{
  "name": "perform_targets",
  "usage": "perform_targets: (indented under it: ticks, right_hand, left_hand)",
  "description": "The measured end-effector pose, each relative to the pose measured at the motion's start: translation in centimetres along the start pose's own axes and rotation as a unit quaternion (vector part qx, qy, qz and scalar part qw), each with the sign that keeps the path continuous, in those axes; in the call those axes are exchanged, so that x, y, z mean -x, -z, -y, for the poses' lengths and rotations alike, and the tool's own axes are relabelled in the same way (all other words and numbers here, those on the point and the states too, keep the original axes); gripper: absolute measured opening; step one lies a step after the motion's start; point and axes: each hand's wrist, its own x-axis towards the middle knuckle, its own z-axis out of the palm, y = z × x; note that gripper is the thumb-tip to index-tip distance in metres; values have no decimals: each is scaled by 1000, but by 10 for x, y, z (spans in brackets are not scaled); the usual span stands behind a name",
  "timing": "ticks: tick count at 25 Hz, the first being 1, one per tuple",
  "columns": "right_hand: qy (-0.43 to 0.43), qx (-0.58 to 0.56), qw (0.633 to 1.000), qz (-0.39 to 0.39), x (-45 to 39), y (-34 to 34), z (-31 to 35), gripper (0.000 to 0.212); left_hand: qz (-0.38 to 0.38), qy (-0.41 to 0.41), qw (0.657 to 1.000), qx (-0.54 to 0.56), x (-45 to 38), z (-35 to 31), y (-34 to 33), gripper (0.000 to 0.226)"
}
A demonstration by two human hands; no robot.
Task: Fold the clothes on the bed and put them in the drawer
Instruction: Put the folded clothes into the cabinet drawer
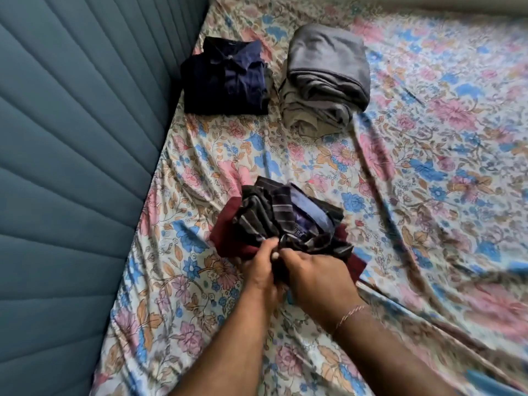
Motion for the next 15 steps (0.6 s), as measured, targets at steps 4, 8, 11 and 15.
perform_targets:
  ticks: [4, 8, 11, 15]
  right_hand:
    - [-167, -190, 961, -114, 50, 36, 27, 21]
    - [-291, -294, 885, -211, 107, 94, 42, 37]
    - [-390, -326, 848, -150, 168, 150, 63, 56]
    - [-502, -450, 714, -189, 269, 202, 102, 62]
  left_hand:
    - [84, -13, 995, -60, 39, -21, 41, 38]
    - [178, 13, 976, -126, 115, -44, 68, 59]
    - [222, 44, 960, -163, 187, -48, 74, 28]
    - [267, 110, 938, -193, 273, -35, 61, 33]
